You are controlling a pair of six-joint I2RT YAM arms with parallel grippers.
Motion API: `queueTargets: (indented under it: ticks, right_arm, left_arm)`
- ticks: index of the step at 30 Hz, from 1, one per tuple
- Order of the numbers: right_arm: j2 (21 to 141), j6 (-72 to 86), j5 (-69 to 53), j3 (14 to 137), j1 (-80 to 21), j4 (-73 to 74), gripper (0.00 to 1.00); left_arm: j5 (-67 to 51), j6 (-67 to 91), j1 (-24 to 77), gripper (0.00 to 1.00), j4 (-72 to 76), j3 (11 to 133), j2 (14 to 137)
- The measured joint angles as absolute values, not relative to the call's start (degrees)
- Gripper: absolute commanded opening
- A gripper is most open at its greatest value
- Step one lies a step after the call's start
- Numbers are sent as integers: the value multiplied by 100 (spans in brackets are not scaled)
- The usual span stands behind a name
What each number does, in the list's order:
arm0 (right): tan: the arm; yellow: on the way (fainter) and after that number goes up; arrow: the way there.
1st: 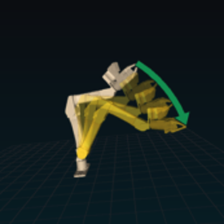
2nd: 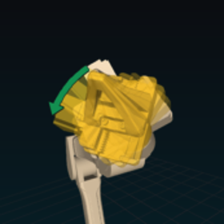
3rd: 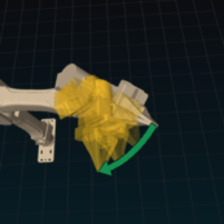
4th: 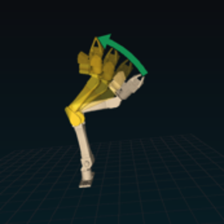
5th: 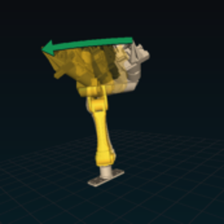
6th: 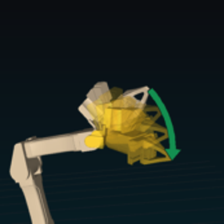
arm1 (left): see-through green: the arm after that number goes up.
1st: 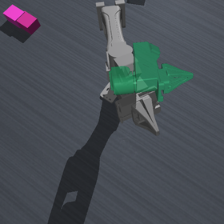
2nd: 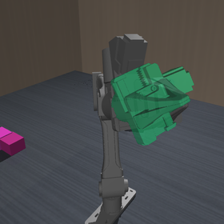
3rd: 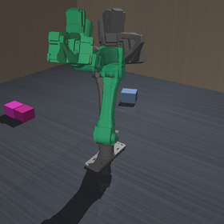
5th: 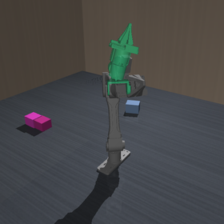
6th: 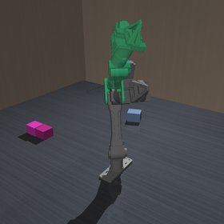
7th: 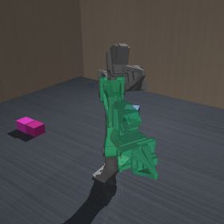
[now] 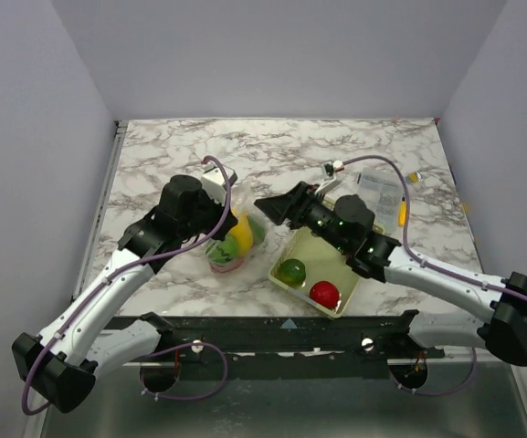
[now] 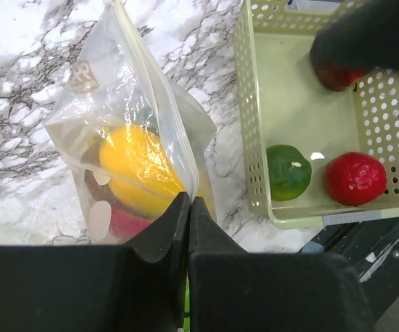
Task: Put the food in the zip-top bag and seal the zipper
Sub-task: Adjust the zipper food storage bag at the center of the board.
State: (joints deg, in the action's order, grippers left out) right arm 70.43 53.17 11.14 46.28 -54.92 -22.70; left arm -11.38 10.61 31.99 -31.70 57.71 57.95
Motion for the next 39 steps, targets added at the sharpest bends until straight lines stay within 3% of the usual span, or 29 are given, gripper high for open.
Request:
queueTargets:
  ticks: [3,7,10,13,20,27,32,39]
  right_arm:
    - [6812,4300,-233,4705,-4578,-2178,76]
    - [7172,3249,-2394,4860,-3271,-2104,77]
    - [7787,2204,-3900,5168,-3030,-1721,77]
    - [8189,1247,-4626,5341,-3033,-1358,77]
    - [8770,-882,-4753,5640,-3050,-972,76]
    - [9310,-1756,-4921,6128,-3035,-886,77]
    - [9421,-1247,-5214,6064,-3026,-1278,78]
    - [9439,882,-5210,5555,-3026,-2574,76]
  left_arm:
    - [-1157,939,3199,0,-2919,5391,5406]
    - [-1387,725,3199,0,-2609,4954,4895]
    - [-1629,565,3199,0,-2519,4893,4814]
    - [-1837,438,3199,0,-2381,4781,4744]
    - [-2152,252,3199,0,-2314,4698,4606]
    - [-2338,132,3199,0,-2314,4698,4606]
    - [-2427,123,3199,0,-2233,4641,4574]
    - [-2453,106,3199,0,-2182,4615,4554]
